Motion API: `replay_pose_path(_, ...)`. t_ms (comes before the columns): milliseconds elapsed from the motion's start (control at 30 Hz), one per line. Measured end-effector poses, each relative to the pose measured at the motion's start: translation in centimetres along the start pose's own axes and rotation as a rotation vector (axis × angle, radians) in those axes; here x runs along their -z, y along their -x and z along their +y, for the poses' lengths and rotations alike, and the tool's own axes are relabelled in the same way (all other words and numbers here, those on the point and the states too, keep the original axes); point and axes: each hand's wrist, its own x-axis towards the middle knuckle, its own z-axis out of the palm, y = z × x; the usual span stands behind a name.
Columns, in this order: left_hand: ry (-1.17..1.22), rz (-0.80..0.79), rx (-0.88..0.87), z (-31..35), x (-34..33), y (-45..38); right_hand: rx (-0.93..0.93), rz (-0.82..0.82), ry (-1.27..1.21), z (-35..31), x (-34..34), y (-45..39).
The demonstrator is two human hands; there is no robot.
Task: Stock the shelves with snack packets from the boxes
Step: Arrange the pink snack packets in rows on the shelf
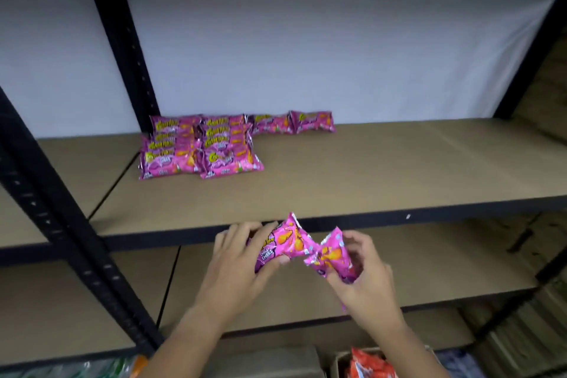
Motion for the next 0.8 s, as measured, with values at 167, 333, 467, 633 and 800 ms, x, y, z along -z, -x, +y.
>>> replay_pose_path(167,-0.039,0.081,-0.046,0.7,3.1,-4.9,0.156,0.042,0.071,-3.2,3.4,-3.8)
replay_pose_path(333,-0.087,0.165,-0.1,1.2,3.4,-9.7,0.237,0.064,0.165,-3.2,6.3,-8.5)
replay_pose_path(467,-0.116,0.163,-0.094,1.6,2.4,-13.0,0.289,0.085,0.254,-2.5,8.2,-12.9)
replay_pose_path(633,-0.148,0.195,-0.082,2.0,0.4,-16.9,0.267,0.068,0.306,-1.4,10.2,-18.7)
replay_pose_path(800,-0.163,0.216,-0.079,2.1,-2.2,-20.6,0.257,0.058,0.209,-1.1,10.8,-23.5)
